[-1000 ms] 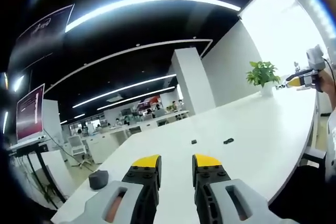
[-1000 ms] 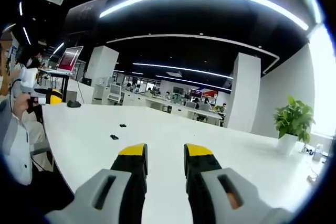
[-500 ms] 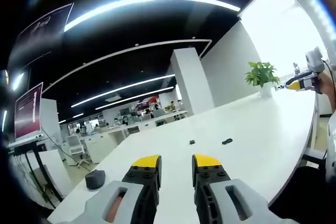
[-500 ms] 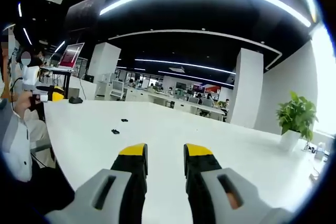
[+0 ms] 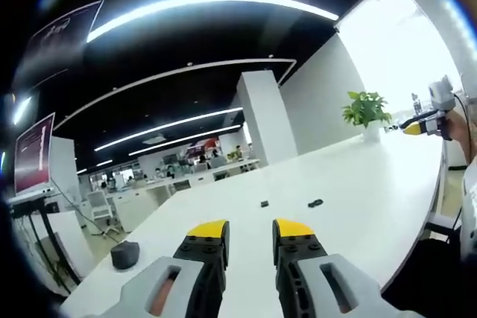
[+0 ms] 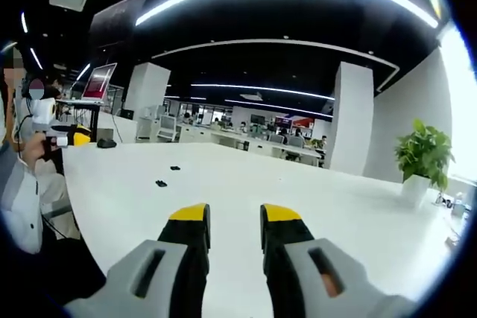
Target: Snap the two parts of the plastic buckle together until the buckle closes and remains connected.
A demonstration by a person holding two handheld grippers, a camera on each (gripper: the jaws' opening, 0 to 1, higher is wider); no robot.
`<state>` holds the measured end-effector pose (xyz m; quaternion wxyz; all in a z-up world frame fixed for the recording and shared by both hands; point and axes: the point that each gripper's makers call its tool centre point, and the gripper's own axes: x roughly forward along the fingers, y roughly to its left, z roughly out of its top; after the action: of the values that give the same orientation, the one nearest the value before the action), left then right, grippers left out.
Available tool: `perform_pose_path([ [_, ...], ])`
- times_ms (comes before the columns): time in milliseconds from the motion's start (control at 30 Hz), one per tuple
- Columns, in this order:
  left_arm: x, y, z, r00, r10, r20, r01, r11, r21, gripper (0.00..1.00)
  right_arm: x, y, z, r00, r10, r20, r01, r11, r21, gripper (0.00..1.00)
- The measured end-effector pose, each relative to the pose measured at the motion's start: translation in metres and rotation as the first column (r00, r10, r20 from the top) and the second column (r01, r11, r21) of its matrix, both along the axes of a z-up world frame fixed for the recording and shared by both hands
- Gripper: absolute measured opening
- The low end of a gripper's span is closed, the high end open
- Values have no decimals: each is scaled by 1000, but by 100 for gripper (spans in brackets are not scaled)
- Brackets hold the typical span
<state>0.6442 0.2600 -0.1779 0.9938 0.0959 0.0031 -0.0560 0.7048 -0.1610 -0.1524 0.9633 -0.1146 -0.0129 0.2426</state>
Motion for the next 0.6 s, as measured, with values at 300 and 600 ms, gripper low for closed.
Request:
perform_pose_path([
  [300, 3, -1, -4, 1000, -3, -10, 3, 1000, -8, 23, 3, 5, -3, 1000, 25, -10, -25, 999, 22, 26],
  [600, 6, 0, -7, 1000, 0, -14, 0, 1000, -25, 22, 7, 18, -8, 996, 82, -31, -81, 996, 41, 26],
])
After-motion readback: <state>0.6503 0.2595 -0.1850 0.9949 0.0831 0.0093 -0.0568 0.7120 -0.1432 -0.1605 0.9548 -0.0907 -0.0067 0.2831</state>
